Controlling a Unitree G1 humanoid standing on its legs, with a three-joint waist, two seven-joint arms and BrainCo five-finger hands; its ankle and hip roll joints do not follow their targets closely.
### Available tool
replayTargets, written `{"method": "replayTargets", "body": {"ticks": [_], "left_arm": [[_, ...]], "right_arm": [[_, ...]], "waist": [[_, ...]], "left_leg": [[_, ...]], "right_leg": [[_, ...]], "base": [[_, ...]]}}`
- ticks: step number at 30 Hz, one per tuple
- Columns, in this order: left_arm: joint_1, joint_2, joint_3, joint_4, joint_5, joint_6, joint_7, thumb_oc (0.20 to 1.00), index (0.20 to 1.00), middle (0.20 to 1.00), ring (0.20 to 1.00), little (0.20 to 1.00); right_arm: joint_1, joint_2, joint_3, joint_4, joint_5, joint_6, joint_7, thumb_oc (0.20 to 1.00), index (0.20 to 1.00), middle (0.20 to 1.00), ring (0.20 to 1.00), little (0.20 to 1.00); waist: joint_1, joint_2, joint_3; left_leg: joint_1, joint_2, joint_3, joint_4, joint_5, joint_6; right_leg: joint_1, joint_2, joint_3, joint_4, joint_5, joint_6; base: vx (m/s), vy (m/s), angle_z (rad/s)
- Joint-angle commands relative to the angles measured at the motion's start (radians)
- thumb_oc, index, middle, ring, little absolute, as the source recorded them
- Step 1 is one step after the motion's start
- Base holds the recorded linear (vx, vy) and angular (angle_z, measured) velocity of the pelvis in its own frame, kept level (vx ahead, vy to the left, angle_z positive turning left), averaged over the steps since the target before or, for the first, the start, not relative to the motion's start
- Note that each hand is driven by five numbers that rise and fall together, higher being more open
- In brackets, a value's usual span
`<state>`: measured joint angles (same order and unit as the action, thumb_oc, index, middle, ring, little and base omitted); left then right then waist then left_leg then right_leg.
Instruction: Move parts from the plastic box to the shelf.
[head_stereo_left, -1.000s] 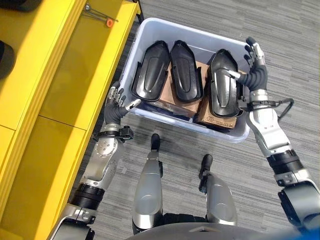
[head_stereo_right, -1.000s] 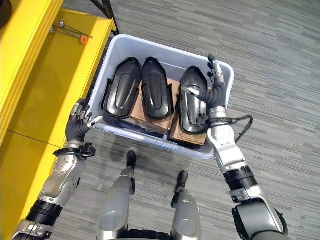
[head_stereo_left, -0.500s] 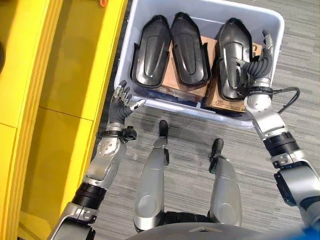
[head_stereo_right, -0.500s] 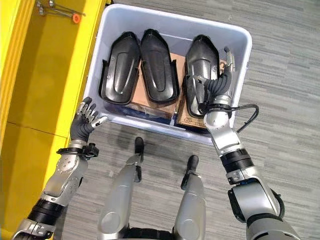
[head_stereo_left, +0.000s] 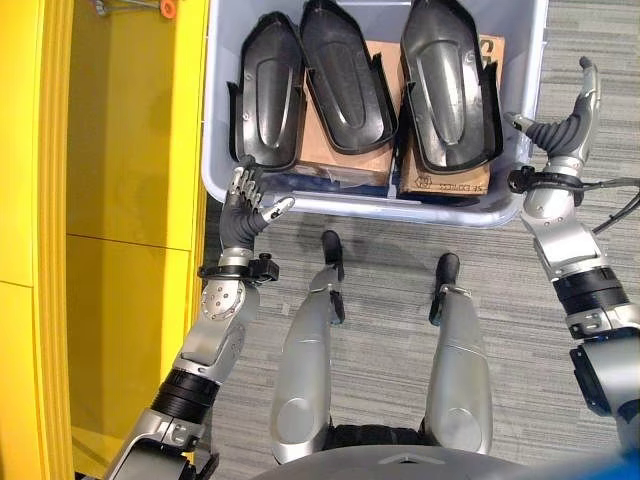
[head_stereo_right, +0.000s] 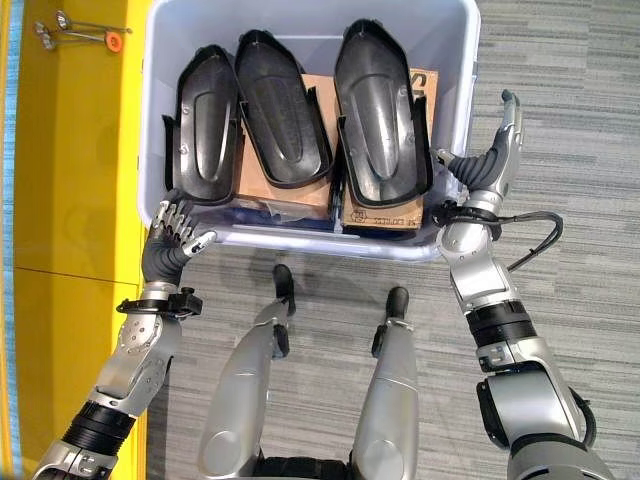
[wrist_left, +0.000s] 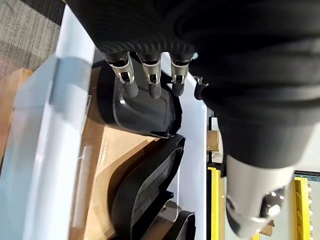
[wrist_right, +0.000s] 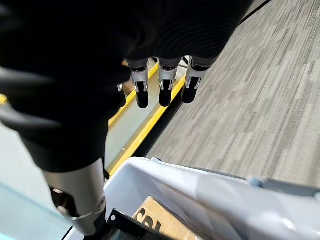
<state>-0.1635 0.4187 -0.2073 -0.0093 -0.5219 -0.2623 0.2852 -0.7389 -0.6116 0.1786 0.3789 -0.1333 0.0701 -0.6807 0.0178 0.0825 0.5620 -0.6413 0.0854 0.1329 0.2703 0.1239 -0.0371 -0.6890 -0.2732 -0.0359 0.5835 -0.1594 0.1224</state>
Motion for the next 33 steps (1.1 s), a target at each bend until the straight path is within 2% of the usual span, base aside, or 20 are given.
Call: {"method": "replayTargets", "body": {"ticks": [1, 2, 4, 6, 9, 11, 15, 16, 17, 18, 19, 20, 25, 28, 31, 33], "left_arm": [[0.036, -0.002, 0.017, -0.090, 0.002, -0.076, -0.005, 1.000, 1.000, 1.000, 1.000, 1.000], [0.036, -0.002, 0.015, -0.091, 0.002, -0.078, -0.001, 1.000, 1.000, 1.000, 1.000, 1.000], [0.045, -0.002, 0.011, -0.095, -0.015, -0.085, 0.008, 1.000, 1.000, 1.000, 1.000, 1.000], [0.049, -0.003, 0.008, -0.094, -0.020, -0.089, 0.010, 1.000, 1.000, 1.000, 1.000, 1.000], [0.063, -0.007, 0.005, -0.093, -0.017, -0.103, -0.001, 1.000, 1.000, 1.000, 1.000, 1.000], [0.069, 0.000, 0.006, -0.088, -0.031, -0.120, -0.009, 1.000, 1.000, 1.000, 1.000, 1.000], [0.071, 0.010, 0.009, -0.091, -0.040, -0.120, -0.022, 1.000, 1.000, 1.000, 1.000, 1.000], [0.073, 0.013, 0.008, -0.085, -0.047, -0.124, -0.032, 1.000, 1.000, 1.000, 1.000, 1.000], [0.069, 0.013, 0.011, -0.078, -0.045, -0.123, -0.049, 1.000, 1.000, 1.000, 1.000, 1.000], [0.069, 0.014, 0.011, -0.070, -0.050, -0.126, -0.062, 1.000, 1.000, 1.000, 1.000, 1.000], [0.070, 0.016, 0.013, -0.065, -0.054, -0.128, -0.072, 1.000, 1.000, 1.000, 1.000, 1.000], [0.073, 0.018, 0.008, -0.047, -0.055, -0.139, -0.081, 1.000, 1.000, 1.000, 1.000, 1.000], [0.057, 0.031, 0.010, -0.034, -0.073, -0.133, -0.106, 1.000, 1.000, 1.000, 1.000, 1.000], [0.047, 0.030, 0.011, -0.028, -0.076, -0.126, -0.125, 1.000, 1.000, 1.000, 1.000, 1.000], [0.038, 0.029, 0.010, -0.039, -0.078, -0.102, -0.128, 1.000, 1.000, 1.000, 1.000, 1.000], [0.036, 0.029, 0.012, -0.043, -0.080, -0.091, -0.130, 1.000, 1.000, 1.000, 1.000, 1.000]], "right_arm": [[-0.083, -0.089, 0.029, -0.034, -0.249, -0.031, -0.058, 1.000, 1.000, 1.000, 1.000, 1.000], [-0.094, -0.099, 0.040, -0.039, -0.294, -0.031, -0.075, 1.000, 1.000, 1.000, 1.000, 1.000], [-0.122, -0.142, 0.073, -0.113, -0.482, -0.028, -0.139, 1.000, 1.000, 1.000, 1.000, 1.000], [-0.126, -0.156, 0.085, -0.148, -0.538, -0.030, -0.167, 1.000, 1.000, 1.000, 1.000, 1.000], [-0.124, -0.171, 0.116, -0.217, -0.643, -0.087, -0.182, 1.000, 1.000, 1.000, 1.000, 1.000], [-0.122, -0.177, 0.139, -0.269, -0.713, -0.112, -0.165, 1.000, 1.000, 1.000, 1.000, 1.000], [-0.125, -0.180, 0.173, -0.286, -0.713, -0.107, -0.107, 1.000, 1.000, 1.000, 1.000, 1.000], [-0.121, -0.180, 0.206, -0.277, -0.706, -0.087, -0.032, 1.000, 1.000, 1.000, 1.000, 1.000], [-0.129, -0.186, 0.260, -0.229, -0.644, -0.047, 0.078, 1.000, 1.000, 1.000, 1.000, 1.000], [-0.131, -0.194, 0.310, -0.185, -0.627, 0.009, 0.122, 1.000, 1.000, 1.000, 1.000, 1.000], [-0.140, -0.201, 0.338, -0.151, -0.592, 0.009, 0.151, 1.000, 1.000, 1.000, 1.000, 1.000], [-0.141, -0.204, 0.386, -0.094, -0.539, 0.035, 0.189, 1.000, 1.000, 1.000, 1.000, 1.000], [-0.181, -0.205, 0.457, 0.047, -0.398, 0.025, 0.259, 1.000, 1.000, 1.000, 1.000, 1.000], [-0.195, -0.181, 0.479, 0.142, -0.178, 0.041, 0.299, 1.000, 1.000, 1.000, 1.000, 1.000], [-0.190, -0.133, 0.421, 0.210, -0.031, 0.026, 0.303, 1.000, 1.000, 1.000, 1.000, 1.000], [-0.188, -0.116, 0.392, 0.228, 0.004, 0.026, 0.314, 1.000, 1.000, 1.000, 1.000, 1.000]], "waist": [[0.012, 0.027, -0.042], [0.012, 0.028, -0.042], [0.010, 0.030, -0.042], [0.010, 0.031, -0.042], [0.010, 0.034, -0.042], [0.010, 0.036, -0.042], [0.013, 0.034, -0.042], [0.015, 0.031, -0.042], [0.021, 0.029, -0.042], [0.024, 0.027, -0.042], [0.027, 0.027, -0.042], [0.031, 0.027, -0.042], [0.041, 0.026, -0.042], [0.050, 0.028, -0.042], [0.054, 0.031, -0.042], [0.054, 0.033, -0.042]], "left_leg": [[-0.045, -0.022, -0.055, 0.189, -0.191, 0.017], [-0.055, -0.023, -0.057, 0.196, -0.192, 0.018], [-0.088, -0.023, -0.058, 0.220, -0.198, 0.019], [-0.098, -0.022, -0.057, 0.224, -0.198, 0.019], [-0.109, -0.022, -0.058, 0.232, -0.200, 0.019], [-0.110, -0.023, -0.058, 0.233, -0.201, 0.018], [-0.108, -0.024, -0.060, 0.237, -0.203, 0.019], [-0.111, -0.025, -0.065, 0.243, -0.206, 0.019], [-0.119, -0.027, -0.067, 0.248, -0.209, 0.021], [-0.125, -0.027, -0.070, 0.249, -0.207, 0.020], [-0.128, -0.027, -0.073, 0.252, -0.208, 0.022], [-0.112, -0.025, -0.079, 0.262, -0.233, 0.016], [-0.127, -0.024, -0.084, 0.269, -0.229, 0.018], [-0.136, -0.024, -0.088, 0.270, -0.225, 0.021], [-0.137, -0.028, -0.089, 0.264, -0.222, 0.022], [-0.136, -0.030, -0.090, 0.264, -0.223, 0.021]], "right_leg": [[-0.043, 0.062, -0.021, -0.064, 0.108, -0.045], [-0.052, 0.062, -0.020, -0.057, 0.107, -0.046], [-0.086, 0.065, -0.017, -0.032, 0.100, -0.048], [-0.096, 0.064, -0.016, -0.025, 0.099, -0.048], [-0.110, 0.063, -0.013, -0.014, 0.094, -0.048], [-0.112, 0.061, -0.011, -0.006, 0.090, -0.046], [-0.110, 0.059, -0.011, -0.002, 0.087, -0.047], [-0.114, 0.059, -0.011, 0.006, 0.085, -0.046], [-0.118, 0.060, -0.013, 0.009, 0.083, -0.048], [-0.123, 0.060, -0.017, 0.013, 0.081, -0.048], [-0.124, 0.061, -0.018, 0.015, 0.079, -0.050], [-0.108, 0.065, -0.015, 0.030, 0.052, -0.044], [-0.123, 0.067, -0.023, 0.043, 0.051, -0.048], [-0.129, 0.069, -0.029, 0.048, 0.051, -0.052], [-0.132, 0.075, -0.030, 0.050, 0.048, -0.059], [-0.130, 0.075, -0.031, 0.052, 0.045, -0.061]], "base": [[-0.05, -0.006, 0.02], [-0.04, 0.008, -0.02], [-0.05, 0.030, -0.04], [-0.03, 0.024, -0.07], [0.00, 0.007, -0.02], [0.00, 0.000, 0.00], [0.00, 0.000, 0.00], [0.01, -0.054, 0.03], [0.02, -0.082, 0.05], [0.00, -0.082, 0.04], [0.07, -0.068, 0.08], [0.07, -0.048, 0.08], [0.01, -0.033, 0.04], [0.00, -0.024, 0.01], [0.00, -0.014, 0.02], [0.00, 0.000, 0.00]]}}
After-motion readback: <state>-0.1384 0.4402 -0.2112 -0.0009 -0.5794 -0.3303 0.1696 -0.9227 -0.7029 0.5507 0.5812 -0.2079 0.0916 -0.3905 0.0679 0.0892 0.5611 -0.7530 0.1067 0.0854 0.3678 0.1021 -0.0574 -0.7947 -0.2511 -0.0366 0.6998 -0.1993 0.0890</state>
